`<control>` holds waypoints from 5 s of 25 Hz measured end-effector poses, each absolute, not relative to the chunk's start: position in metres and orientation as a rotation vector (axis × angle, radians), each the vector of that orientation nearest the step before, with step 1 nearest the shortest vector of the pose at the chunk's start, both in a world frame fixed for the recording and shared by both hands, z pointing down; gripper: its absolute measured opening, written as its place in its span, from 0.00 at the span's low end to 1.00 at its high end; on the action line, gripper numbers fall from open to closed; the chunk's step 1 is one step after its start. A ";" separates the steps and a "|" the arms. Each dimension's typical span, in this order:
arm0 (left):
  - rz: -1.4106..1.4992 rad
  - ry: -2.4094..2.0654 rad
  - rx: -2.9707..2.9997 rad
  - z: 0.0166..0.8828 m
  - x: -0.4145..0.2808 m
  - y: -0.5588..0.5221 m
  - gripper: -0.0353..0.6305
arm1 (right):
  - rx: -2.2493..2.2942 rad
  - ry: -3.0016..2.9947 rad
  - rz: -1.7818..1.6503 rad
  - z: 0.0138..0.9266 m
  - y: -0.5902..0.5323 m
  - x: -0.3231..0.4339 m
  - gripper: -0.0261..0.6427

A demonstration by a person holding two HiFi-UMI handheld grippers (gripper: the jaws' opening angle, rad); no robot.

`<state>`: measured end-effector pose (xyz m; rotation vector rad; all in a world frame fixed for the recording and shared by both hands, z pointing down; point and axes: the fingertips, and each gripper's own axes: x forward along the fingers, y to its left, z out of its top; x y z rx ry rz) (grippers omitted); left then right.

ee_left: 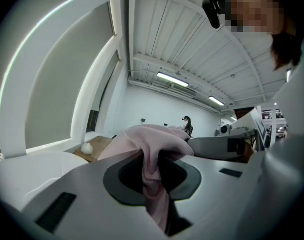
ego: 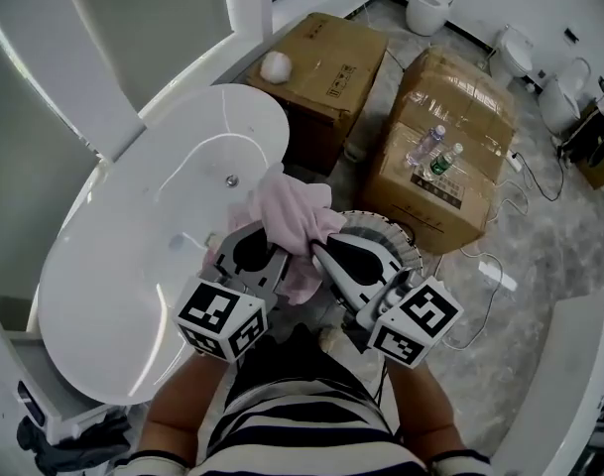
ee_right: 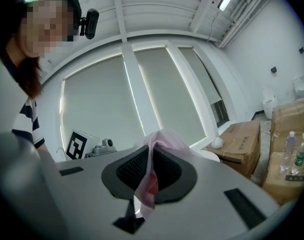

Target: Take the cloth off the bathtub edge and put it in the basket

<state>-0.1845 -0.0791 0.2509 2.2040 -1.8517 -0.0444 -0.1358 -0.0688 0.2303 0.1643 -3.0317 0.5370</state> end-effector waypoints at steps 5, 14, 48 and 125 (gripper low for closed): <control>-0.113 -1.795 2.291 0.225 -0.154 -0.110 0.14 | 0.258 -3.077 0.483 0.209 -0.096 -0.106 0.11; -0.227 -1.664 2.430 0.181 -0.094 -0.150 0.14 | 0.404 -3.142 0.334 0.166 -0.129 -0.049 0.11; 0.357 -1.030 2.422 0.401 0.038 -0.210 0.14 | 0.963 -2.621 0.739 0.382 -0.199 0.076 0.11; 1.032 -0.972 1.831 0.679 -0.061 -0.121 0.09 | 1.002 -1.995 1.238 0.637 -0.125 0.081 0.11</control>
